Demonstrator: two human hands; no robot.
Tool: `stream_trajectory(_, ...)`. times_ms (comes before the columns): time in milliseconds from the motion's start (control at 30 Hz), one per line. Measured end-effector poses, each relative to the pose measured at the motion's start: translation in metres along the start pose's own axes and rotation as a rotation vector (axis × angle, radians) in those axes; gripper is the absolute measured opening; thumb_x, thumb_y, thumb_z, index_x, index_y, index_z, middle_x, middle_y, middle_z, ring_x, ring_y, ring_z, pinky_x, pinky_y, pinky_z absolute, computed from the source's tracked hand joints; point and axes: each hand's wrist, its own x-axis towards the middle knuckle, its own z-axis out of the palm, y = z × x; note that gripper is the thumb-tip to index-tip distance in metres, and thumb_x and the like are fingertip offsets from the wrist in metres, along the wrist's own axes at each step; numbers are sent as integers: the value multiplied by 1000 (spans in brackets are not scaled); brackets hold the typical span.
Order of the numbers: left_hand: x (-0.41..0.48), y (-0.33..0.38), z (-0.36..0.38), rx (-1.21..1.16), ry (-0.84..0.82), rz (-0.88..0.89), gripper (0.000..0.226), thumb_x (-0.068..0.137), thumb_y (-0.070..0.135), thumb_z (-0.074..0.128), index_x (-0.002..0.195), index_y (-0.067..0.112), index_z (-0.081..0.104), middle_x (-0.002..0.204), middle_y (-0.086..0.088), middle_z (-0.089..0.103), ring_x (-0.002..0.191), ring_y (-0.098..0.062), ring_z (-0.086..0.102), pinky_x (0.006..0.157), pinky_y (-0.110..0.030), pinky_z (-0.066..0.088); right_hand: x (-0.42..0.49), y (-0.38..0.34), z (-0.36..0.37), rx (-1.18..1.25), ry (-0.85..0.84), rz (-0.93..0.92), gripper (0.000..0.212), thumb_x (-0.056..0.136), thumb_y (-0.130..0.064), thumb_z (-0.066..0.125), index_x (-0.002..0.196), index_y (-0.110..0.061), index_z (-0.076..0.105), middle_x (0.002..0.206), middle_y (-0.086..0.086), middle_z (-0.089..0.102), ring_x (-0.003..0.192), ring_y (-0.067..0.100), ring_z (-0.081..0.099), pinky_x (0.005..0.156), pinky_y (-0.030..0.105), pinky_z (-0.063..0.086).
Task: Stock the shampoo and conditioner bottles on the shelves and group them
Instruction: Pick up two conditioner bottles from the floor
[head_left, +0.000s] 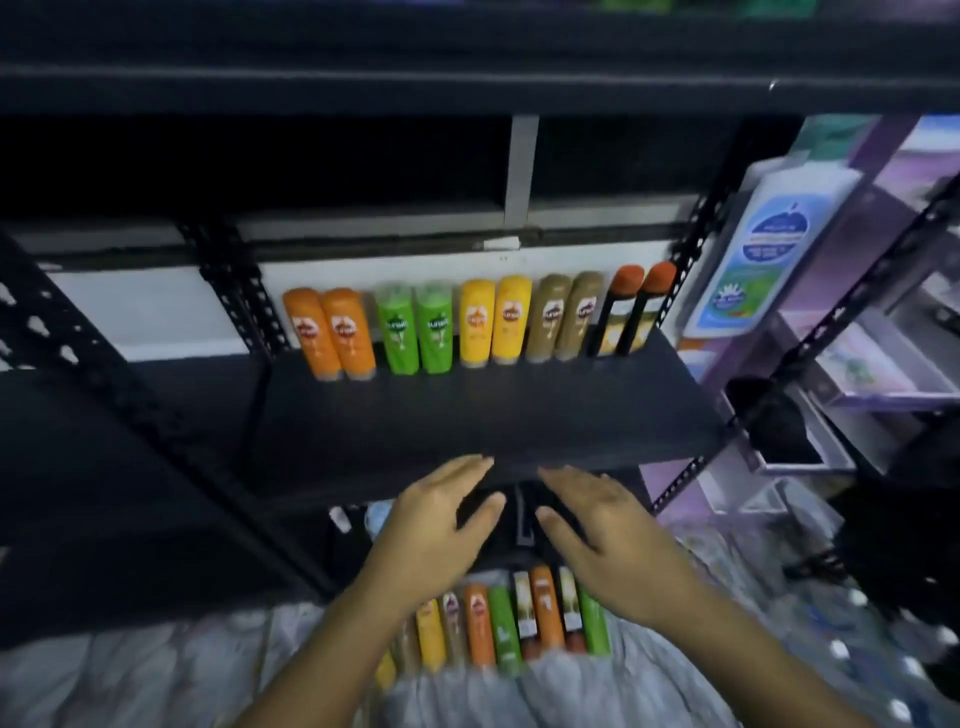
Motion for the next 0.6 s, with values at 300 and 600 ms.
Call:
stream_trajectory(300, -109, -60, 150, 50, -234, -565, 37, 90, 55, 54, 110, 32, 76, 100, 10, 76, 93, -1, 67, 86, -27, 49, -75, 109, 118, 62, -422, 110, 74, 96, -63, 20, 149, -20, 48, 147, 0, 55, 136, 20, 49, 113, 40, 37)
stream_trajectory(600, -129, -33, 213, 55, -251, -752, 56, 99, 51, 51, 148, 24, 54, 152, 6, 53, 139, -11, 49, 118, -33, 37, -102, 163, 144, 66, -578, 30, 74, 93, -64, 14, 151, -27, 41, 152, -4, 50, 140, 18, 43, 115, 42, 34)
